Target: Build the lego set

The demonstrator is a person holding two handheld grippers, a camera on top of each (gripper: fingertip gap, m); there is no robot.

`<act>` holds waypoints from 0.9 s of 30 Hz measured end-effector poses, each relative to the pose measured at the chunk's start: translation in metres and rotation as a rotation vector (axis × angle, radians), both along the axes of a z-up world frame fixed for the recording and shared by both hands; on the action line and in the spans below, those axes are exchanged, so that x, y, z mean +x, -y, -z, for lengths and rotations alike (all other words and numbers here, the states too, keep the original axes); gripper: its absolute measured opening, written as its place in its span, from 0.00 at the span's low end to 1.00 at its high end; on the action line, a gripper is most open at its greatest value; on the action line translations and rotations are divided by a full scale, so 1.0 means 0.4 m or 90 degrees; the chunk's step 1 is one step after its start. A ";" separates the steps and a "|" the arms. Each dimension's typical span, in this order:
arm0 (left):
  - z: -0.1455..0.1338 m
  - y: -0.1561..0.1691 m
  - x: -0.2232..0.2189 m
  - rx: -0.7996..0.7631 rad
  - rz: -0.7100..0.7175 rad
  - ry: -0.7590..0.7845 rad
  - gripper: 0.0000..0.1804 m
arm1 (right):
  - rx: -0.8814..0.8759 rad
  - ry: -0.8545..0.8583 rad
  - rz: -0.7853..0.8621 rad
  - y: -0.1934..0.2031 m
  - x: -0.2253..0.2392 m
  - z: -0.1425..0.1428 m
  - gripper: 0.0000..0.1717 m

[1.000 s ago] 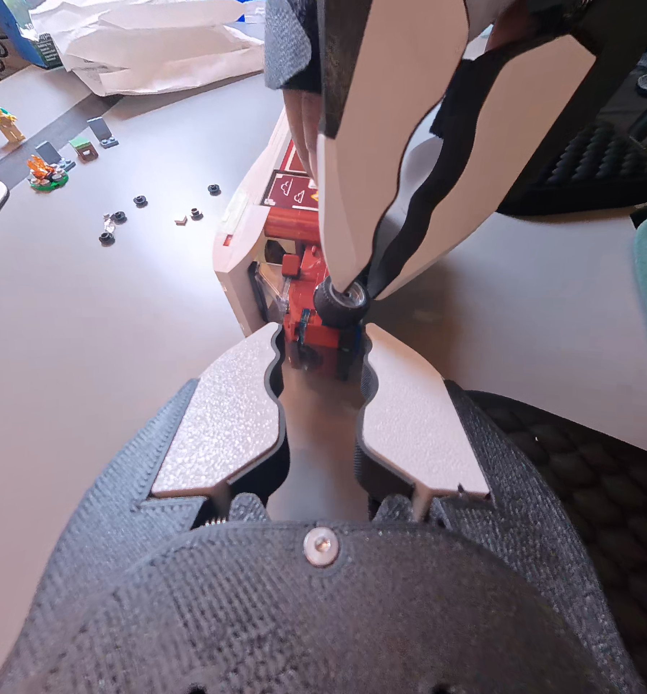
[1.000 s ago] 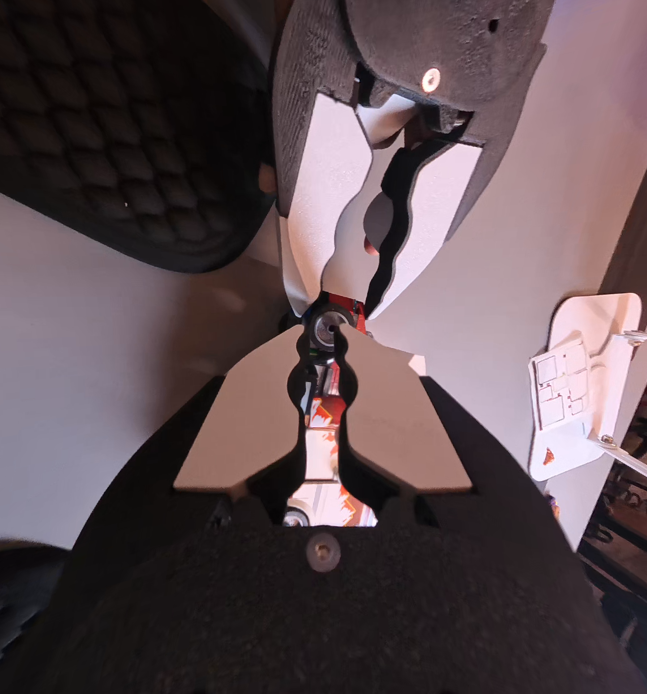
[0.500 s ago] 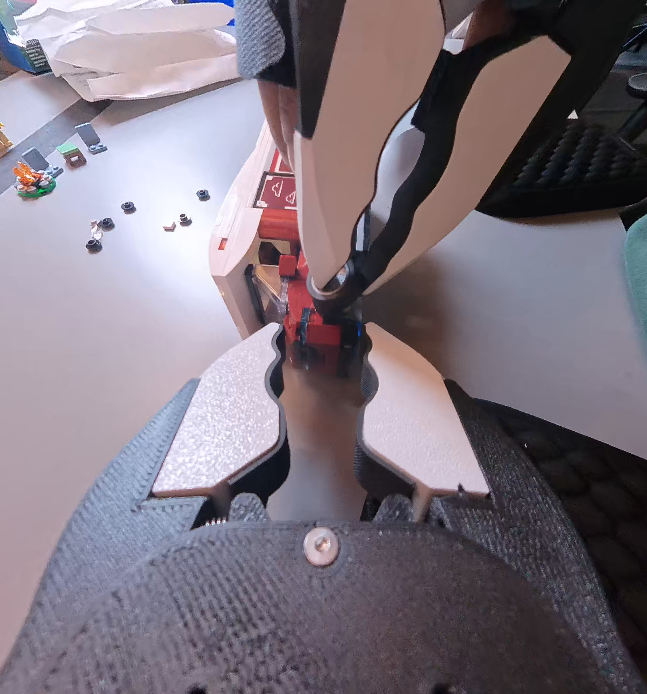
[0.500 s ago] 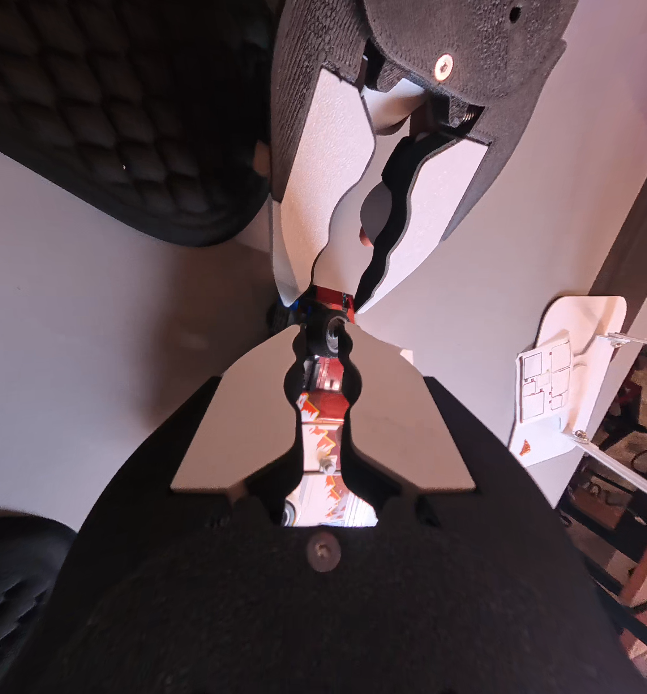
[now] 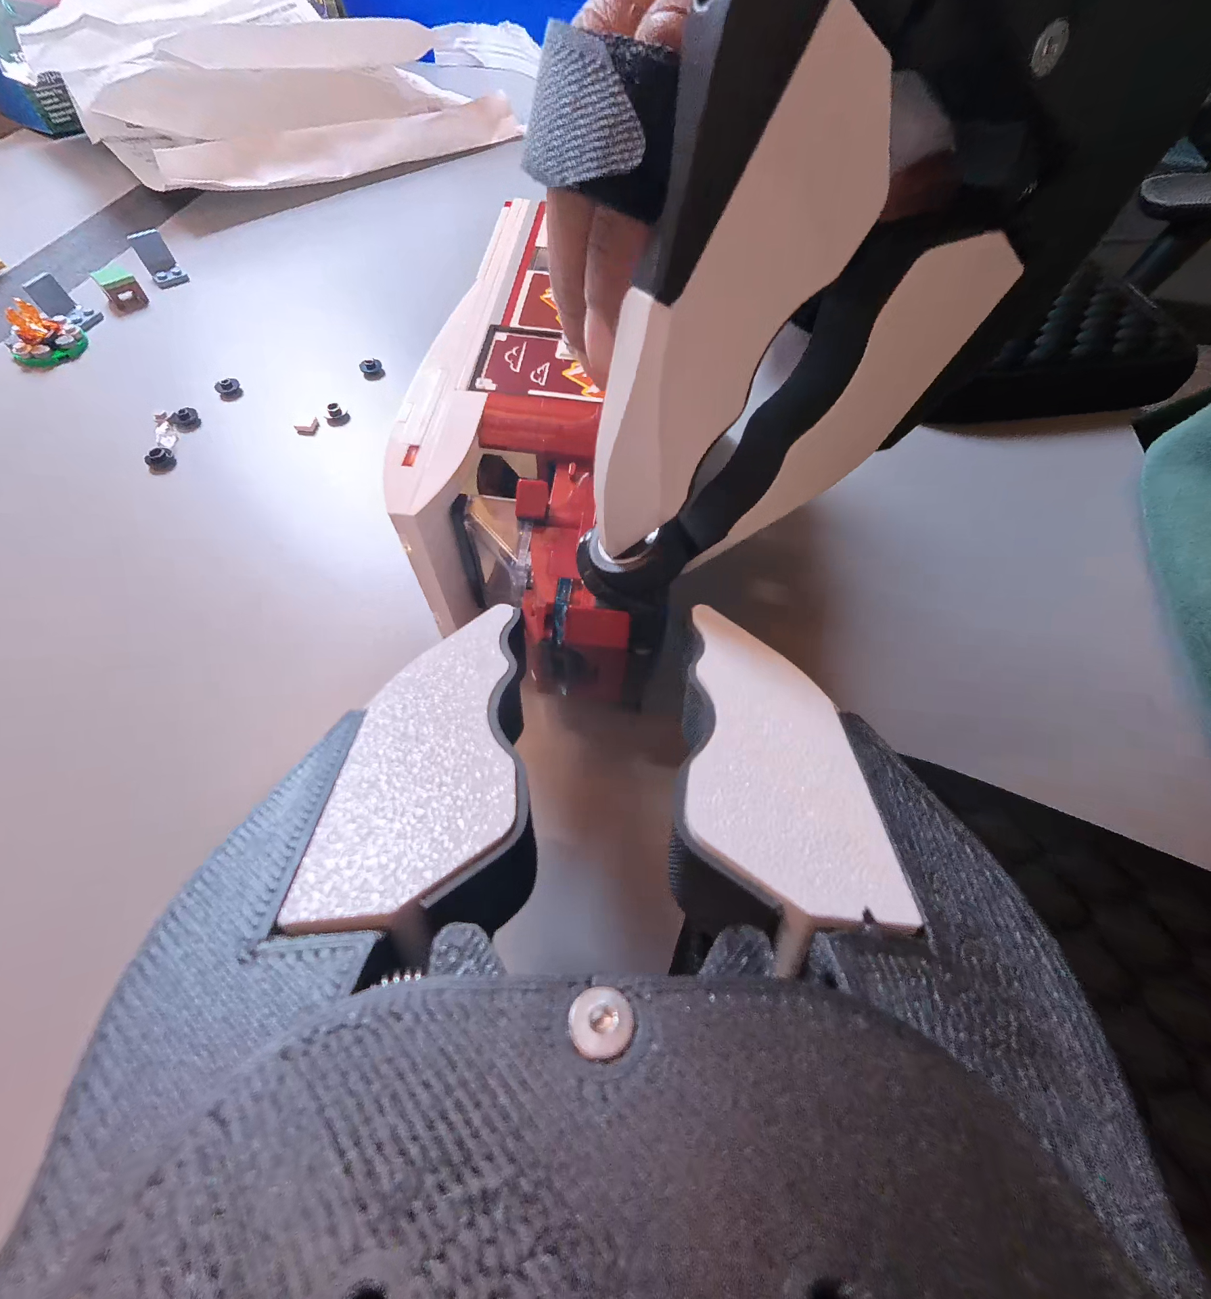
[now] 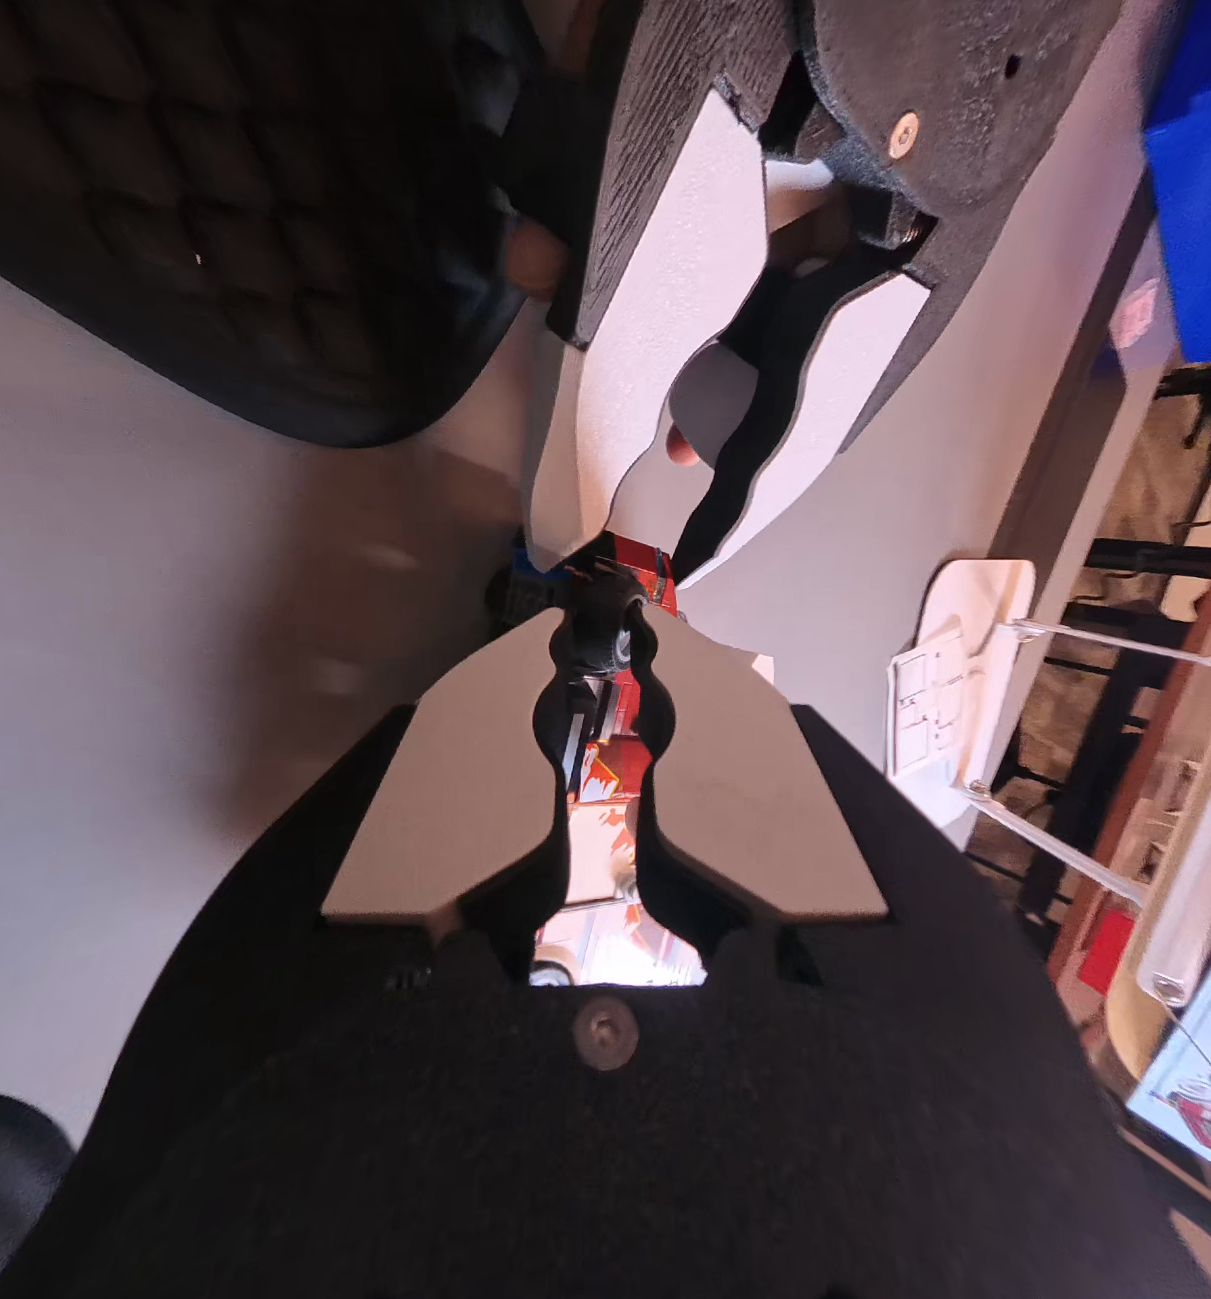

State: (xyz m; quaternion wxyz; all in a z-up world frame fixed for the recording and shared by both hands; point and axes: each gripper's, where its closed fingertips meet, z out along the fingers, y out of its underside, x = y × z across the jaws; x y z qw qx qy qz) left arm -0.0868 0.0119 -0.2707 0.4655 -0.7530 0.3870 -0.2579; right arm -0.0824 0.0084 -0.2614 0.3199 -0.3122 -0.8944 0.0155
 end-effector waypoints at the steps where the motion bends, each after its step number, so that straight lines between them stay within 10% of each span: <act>1: -0.001 0.002 0.002 -0.003 0.003 0.005 0.25 | 0.007 -0.010 0.000 -0.001 0.000 0.000 0.08; 10: -0.021 -0.007 0.012 -0.077 -0.022 0.130 0.24 | 0.117 -0.076 -0.027 -0.002 -0.005 -0.001 0.08; 27: -0.015 -0.004 0.015 -0.070 -0.020 0.112 0.20 | -0.085 -0.014 0.041 0.014 0.018 -0.013 0.08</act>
